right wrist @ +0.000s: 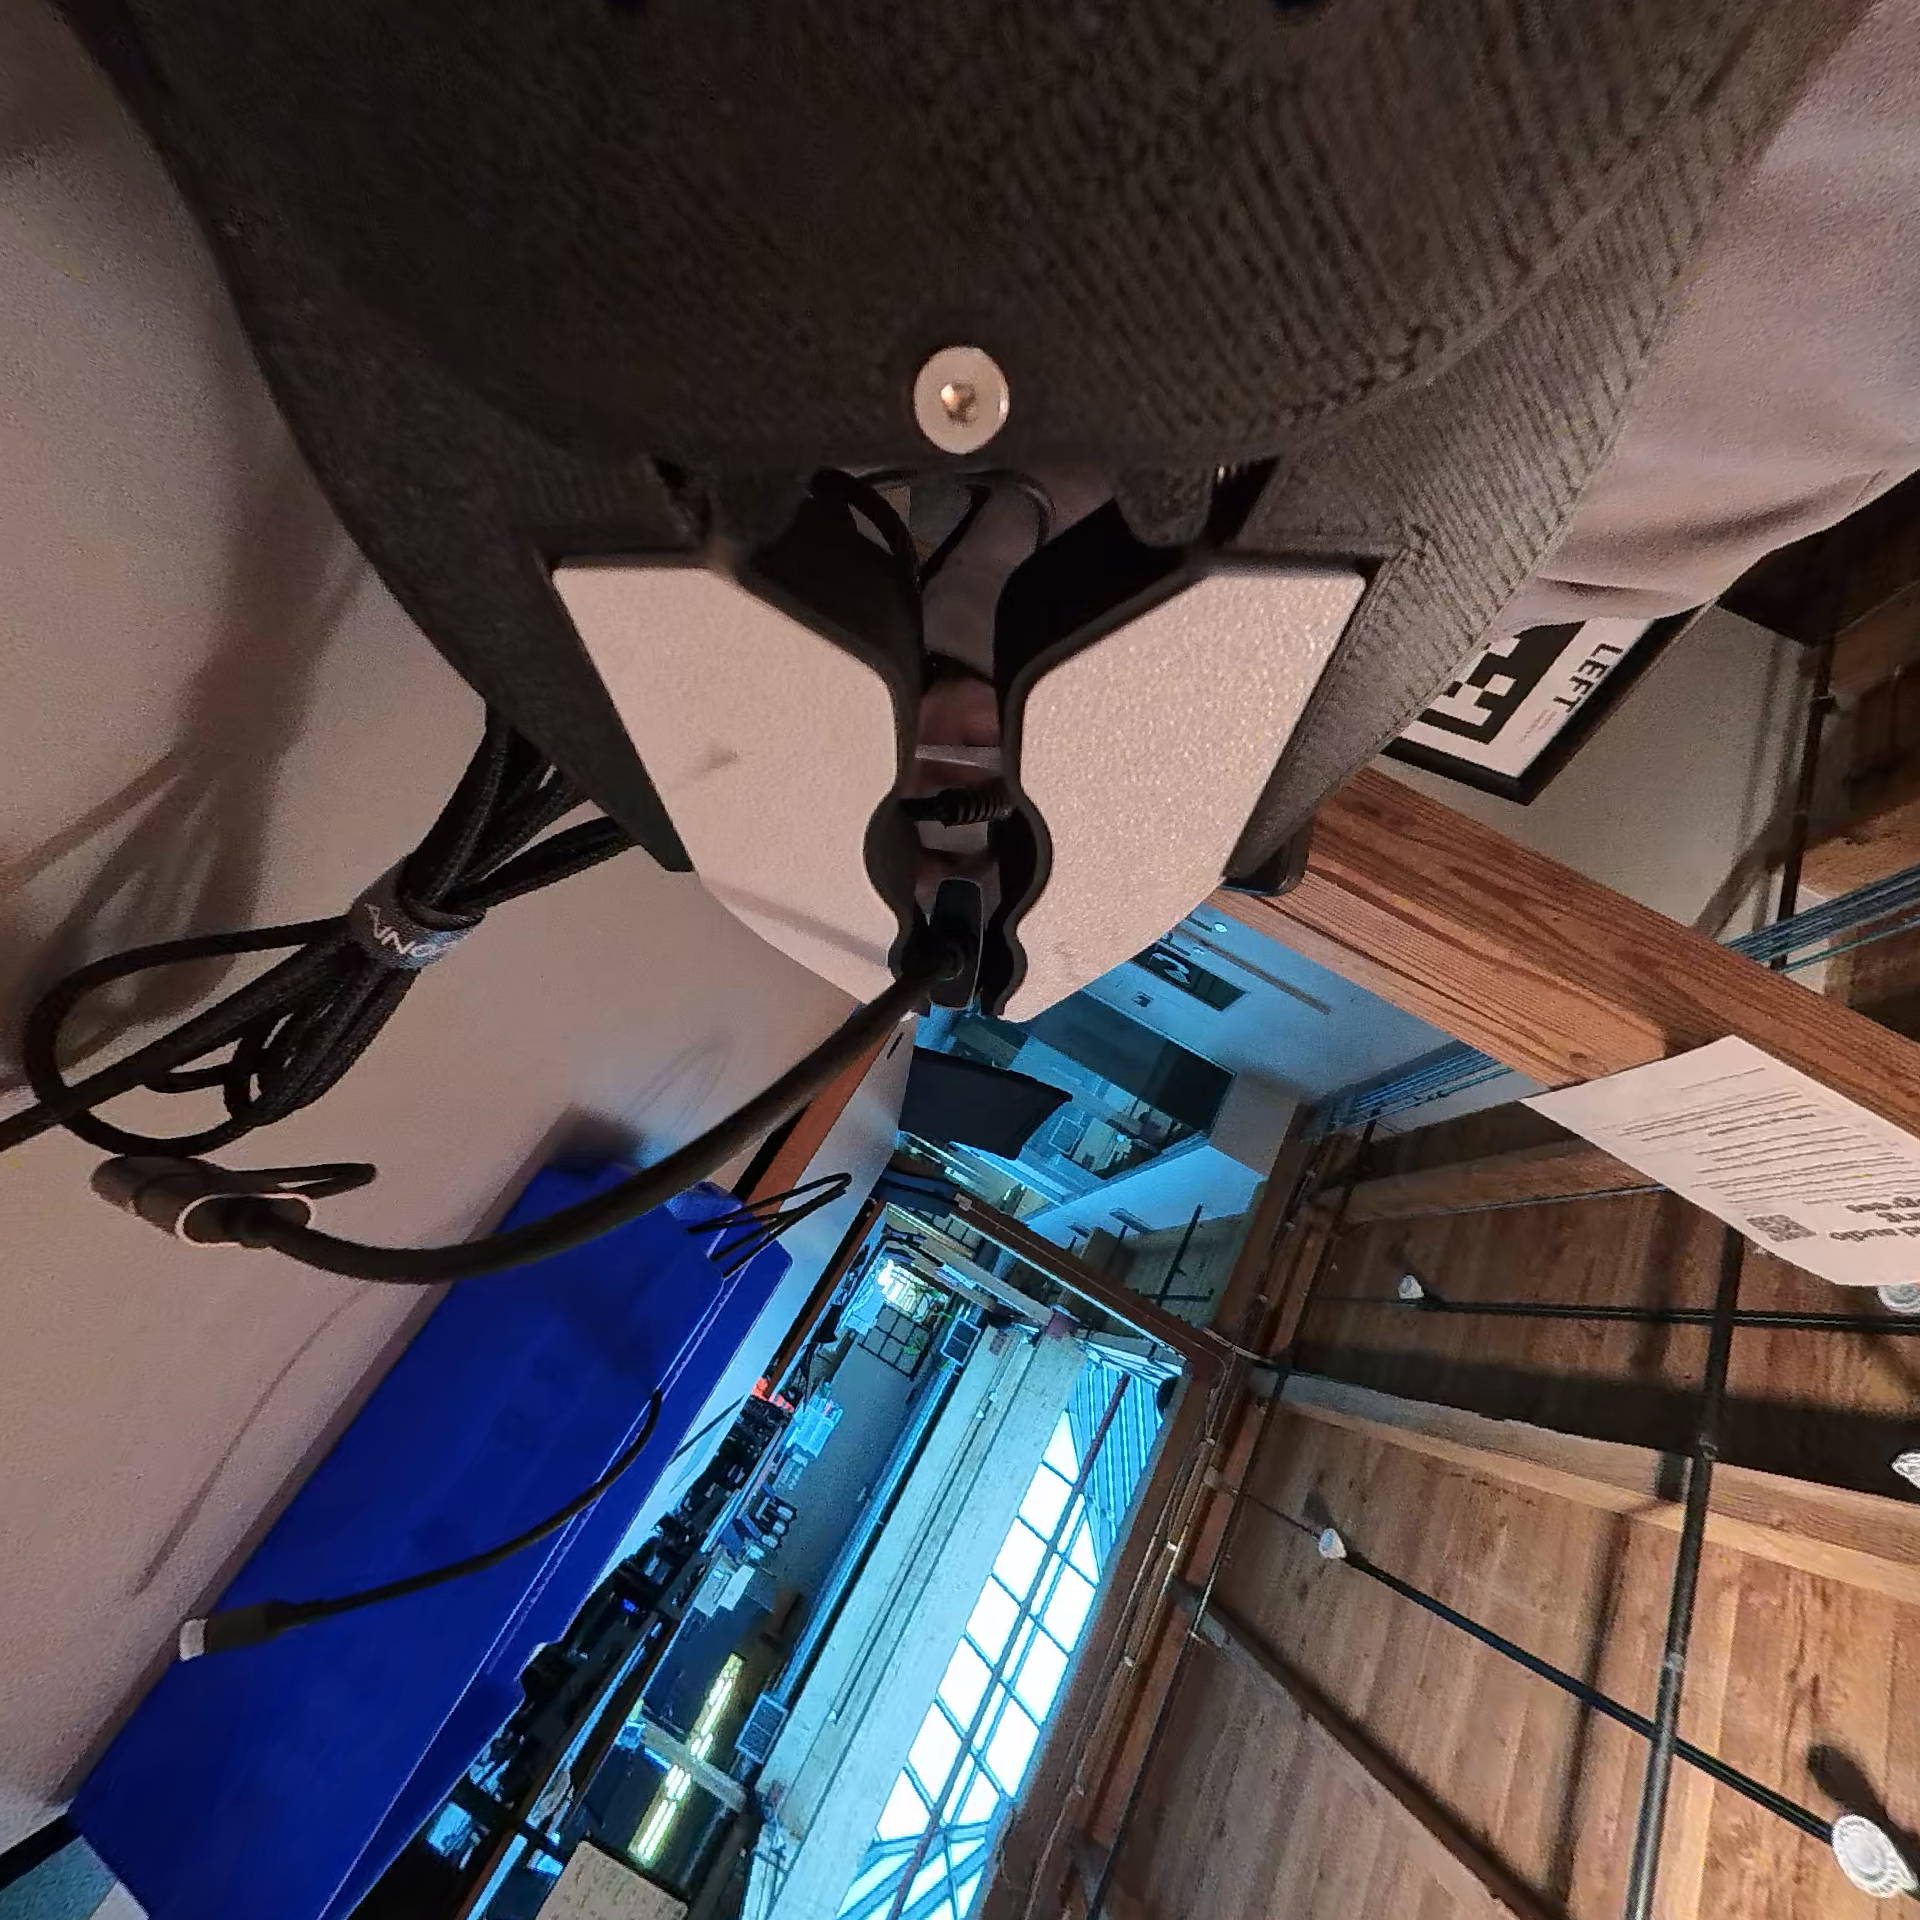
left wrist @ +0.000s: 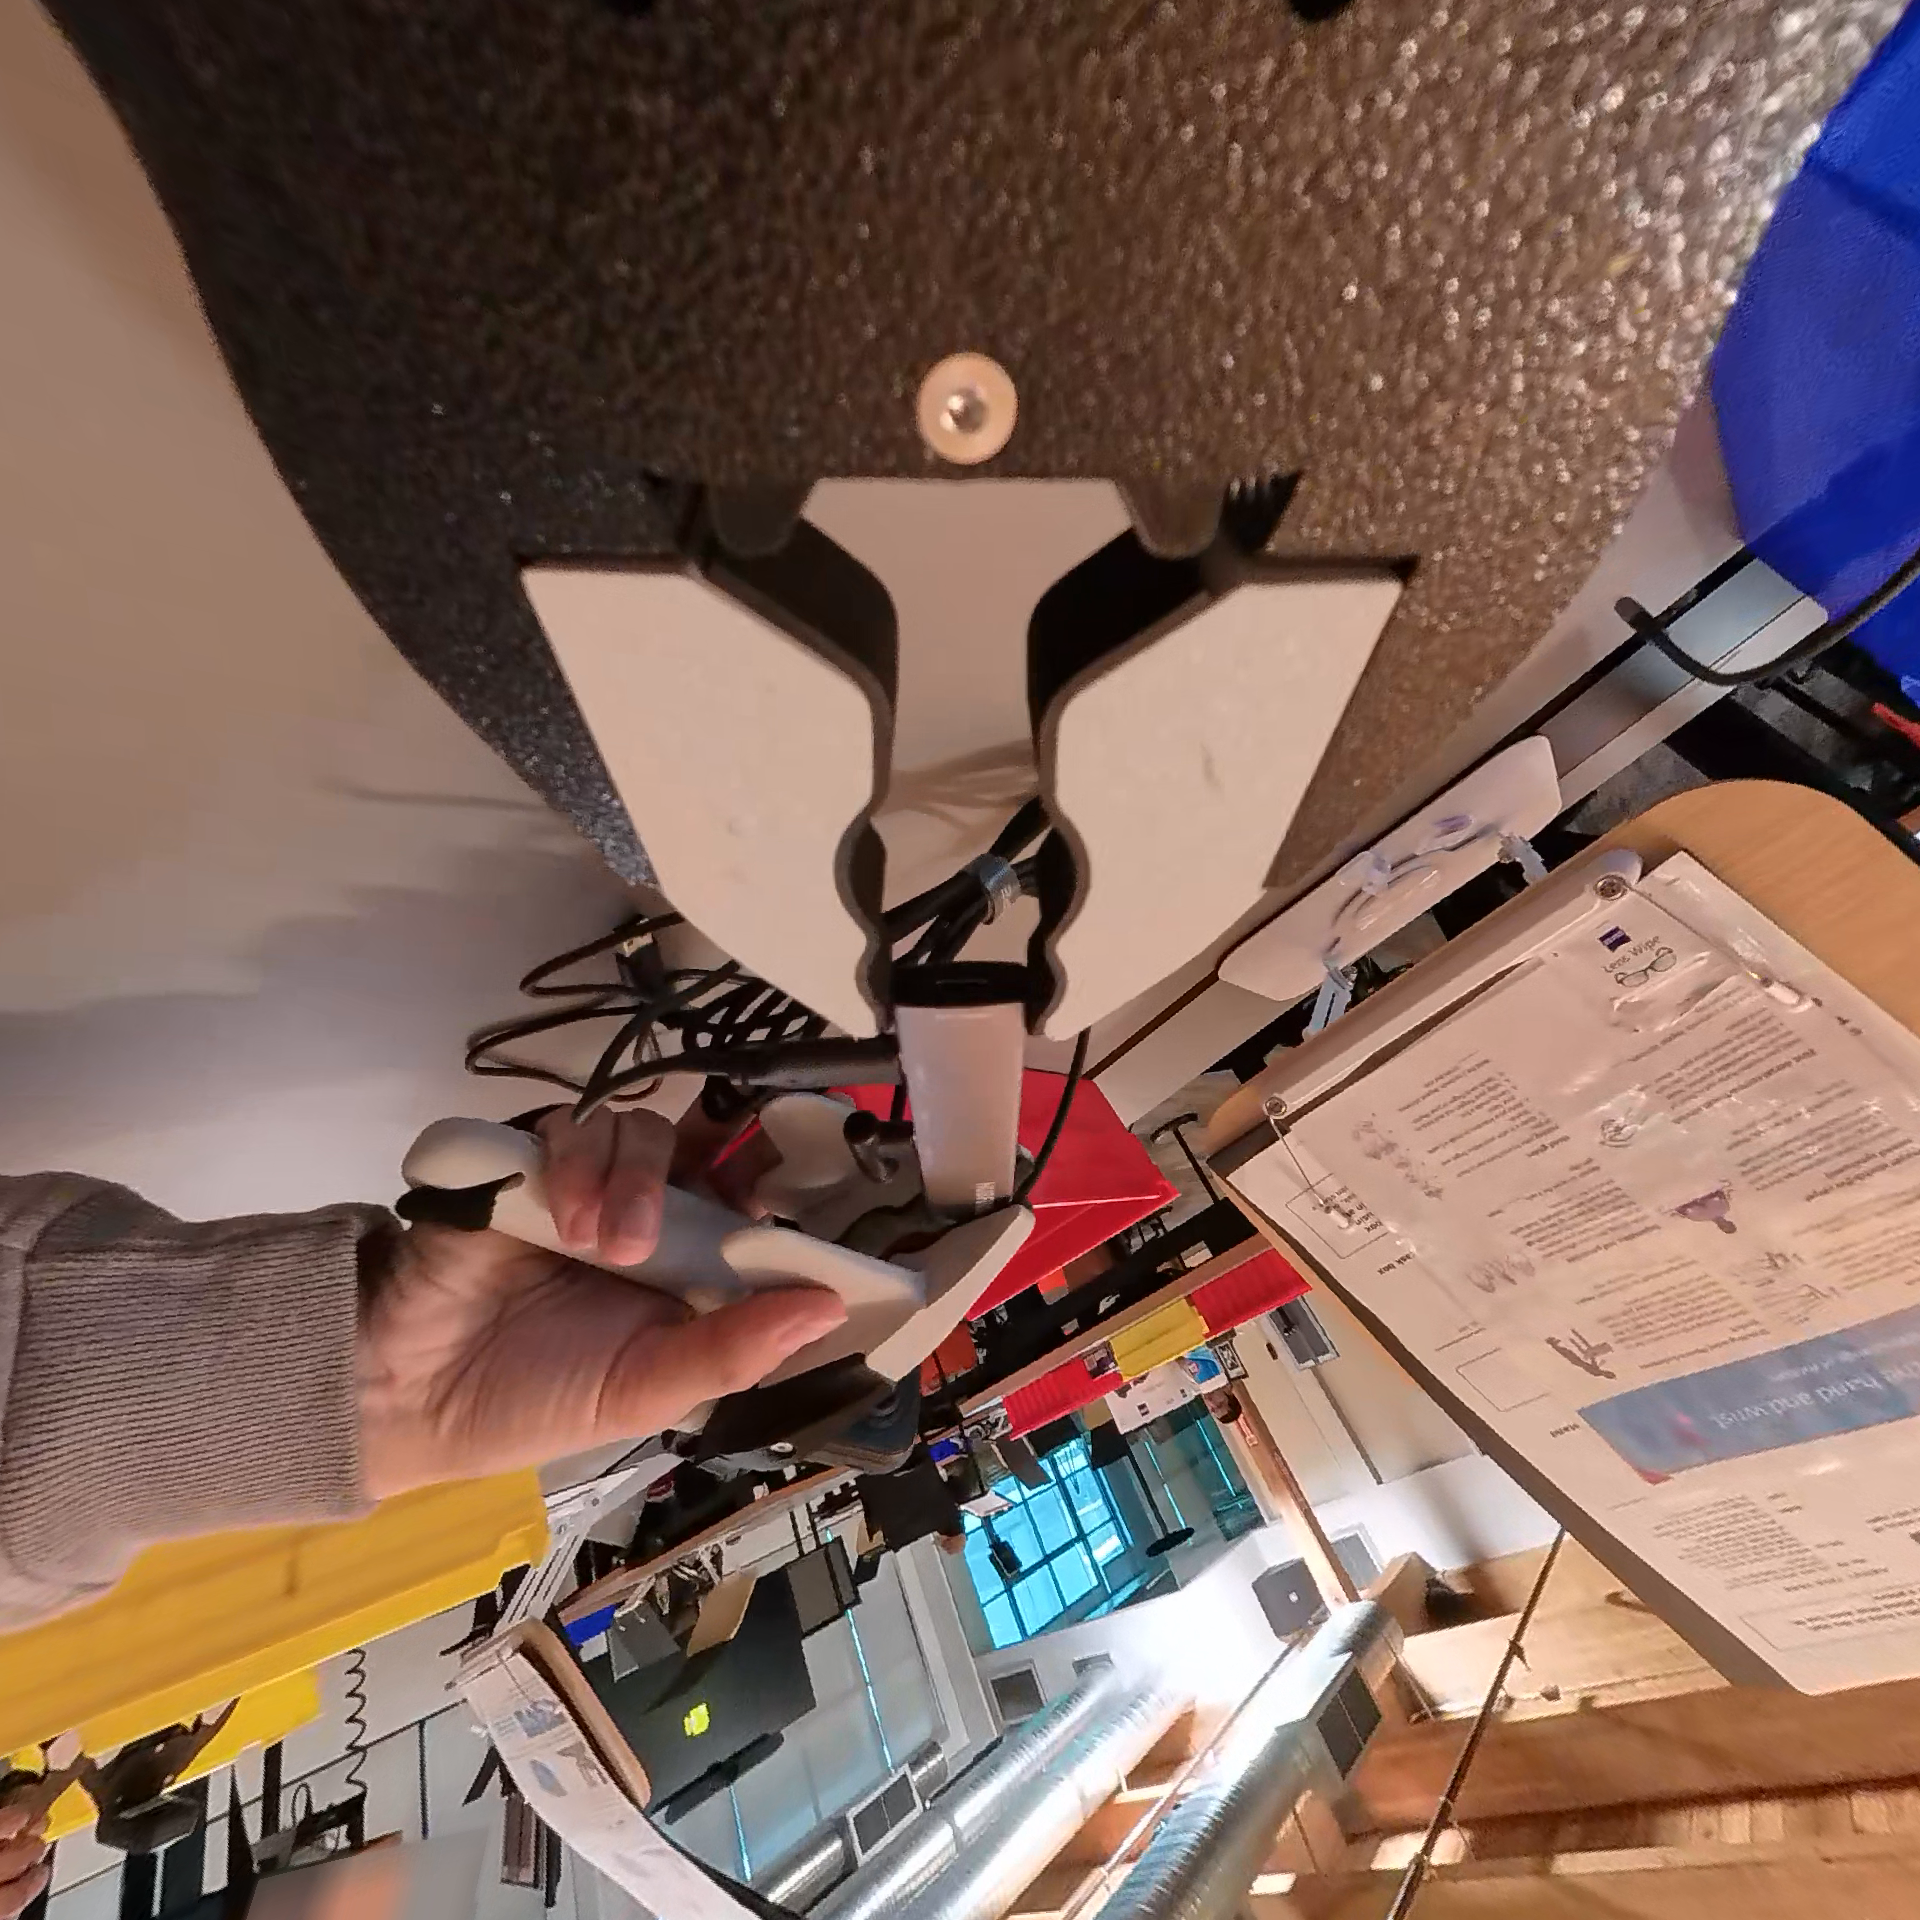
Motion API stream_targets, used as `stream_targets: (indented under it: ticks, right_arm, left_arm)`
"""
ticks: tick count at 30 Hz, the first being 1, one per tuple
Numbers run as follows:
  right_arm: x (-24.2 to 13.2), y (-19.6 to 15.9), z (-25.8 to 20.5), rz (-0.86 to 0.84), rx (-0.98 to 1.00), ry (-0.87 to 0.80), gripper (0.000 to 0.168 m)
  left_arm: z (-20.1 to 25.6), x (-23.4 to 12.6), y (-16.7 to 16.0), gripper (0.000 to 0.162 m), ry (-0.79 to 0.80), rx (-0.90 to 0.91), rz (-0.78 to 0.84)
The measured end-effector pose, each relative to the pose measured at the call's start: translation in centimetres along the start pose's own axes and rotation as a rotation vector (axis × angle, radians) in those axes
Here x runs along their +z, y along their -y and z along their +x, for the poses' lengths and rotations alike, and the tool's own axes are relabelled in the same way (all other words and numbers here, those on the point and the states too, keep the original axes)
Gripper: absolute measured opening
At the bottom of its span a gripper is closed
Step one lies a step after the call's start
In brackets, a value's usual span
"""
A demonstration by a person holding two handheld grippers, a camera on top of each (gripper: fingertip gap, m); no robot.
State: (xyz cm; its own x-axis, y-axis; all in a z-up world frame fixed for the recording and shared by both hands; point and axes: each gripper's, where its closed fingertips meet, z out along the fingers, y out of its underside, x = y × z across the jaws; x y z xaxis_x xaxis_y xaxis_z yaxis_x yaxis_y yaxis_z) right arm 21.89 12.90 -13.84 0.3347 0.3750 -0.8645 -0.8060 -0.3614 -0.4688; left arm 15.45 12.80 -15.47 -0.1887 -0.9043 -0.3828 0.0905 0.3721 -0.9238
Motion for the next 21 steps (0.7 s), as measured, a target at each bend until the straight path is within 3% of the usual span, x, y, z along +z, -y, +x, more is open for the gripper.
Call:
stream_targets:
  ticks: [13, 14, 17, 21]
  right_arm:
    - [0.1, 0.3, 1.0, 0.013, -0.130, -0.083, 0.012]
    - [0.1, 0.2, 1.2, -0.004, -0.172, -0.119, 0.018]
    - [0.0, -1.1, 1.6, -0.129, -0.337, -0.244, 0.058]
    - [-0.4, -1.6, 1.5, -0.170, -0.511, -0.357, 0.068]
  left_arm:
    - [0.0, 0.3, -1.2, 0.024, 0.016, -0.101, -0.098]
    - [0.0, 0.4, -1.4, 0.024, 0.021, -0.104, -0.101]
    - [0.0, 0.6, -1.6, 0.024, 0.034, -0.113, -0.104]
    - [-0.5, 0.9, -2.1, 0.024, 0.068, -0.117, -0.116]
